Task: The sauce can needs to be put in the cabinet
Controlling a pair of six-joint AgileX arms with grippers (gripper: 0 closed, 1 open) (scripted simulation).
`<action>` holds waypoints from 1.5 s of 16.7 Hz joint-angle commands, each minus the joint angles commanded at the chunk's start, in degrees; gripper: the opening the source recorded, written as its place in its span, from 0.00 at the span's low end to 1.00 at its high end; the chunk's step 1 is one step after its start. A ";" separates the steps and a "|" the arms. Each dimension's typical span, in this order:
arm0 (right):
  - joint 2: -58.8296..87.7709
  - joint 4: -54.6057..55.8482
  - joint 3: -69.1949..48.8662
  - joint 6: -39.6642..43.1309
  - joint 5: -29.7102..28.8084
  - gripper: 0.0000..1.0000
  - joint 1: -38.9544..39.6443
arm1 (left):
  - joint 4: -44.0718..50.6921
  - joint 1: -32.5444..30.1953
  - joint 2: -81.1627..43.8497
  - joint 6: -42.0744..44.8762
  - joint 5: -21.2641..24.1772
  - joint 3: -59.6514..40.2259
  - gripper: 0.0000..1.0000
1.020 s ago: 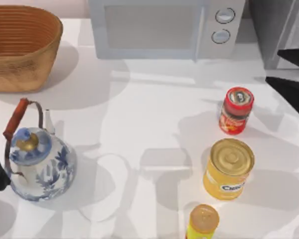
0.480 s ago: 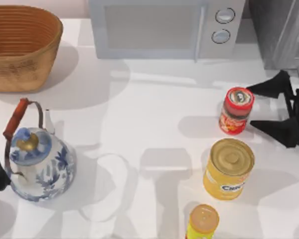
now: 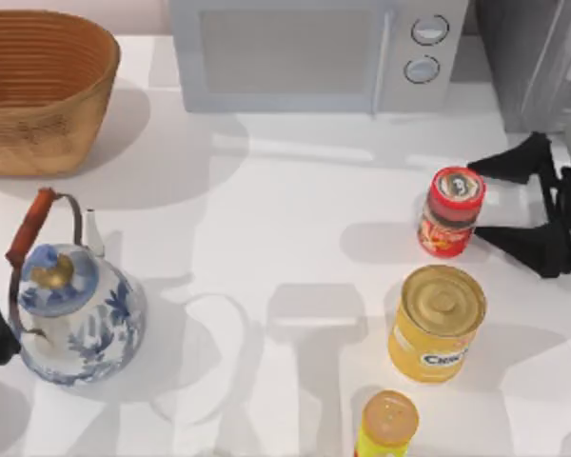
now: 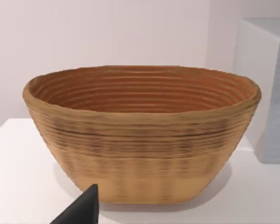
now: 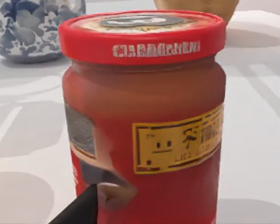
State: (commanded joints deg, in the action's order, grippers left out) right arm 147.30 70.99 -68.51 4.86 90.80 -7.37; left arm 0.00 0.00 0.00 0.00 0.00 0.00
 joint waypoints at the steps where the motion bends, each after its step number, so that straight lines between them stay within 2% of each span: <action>1: -0.09 0.40 -0.13 -0.02 0.40 1.00 0.54 | 0.00 0.00 0.00 0.00 0.00 0.00 1.00; 5: 0.17 3.83 -0.33 -1.73 1.21 1.00 3.12 | 0.00 0.00 0.00 0.00 0.00 0.00 1.00; 18: 3.12 22.31 1.10 -15.92 -3.65 1.00 7.90 | 0.00 0.00 0.00 0.00 0.00 0.00 1.00; 25: 3.43 25.81 1.42 -18.79 -4.16 1.00 8.40 | 0.00 0.00 0.00 0.00 0.00 0.00 1.00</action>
State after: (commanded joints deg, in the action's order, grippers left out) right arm 150.73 96.80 -67.09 -13.93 86.63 1.03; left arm 0.00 0.00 0.00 0.00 0.00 0.00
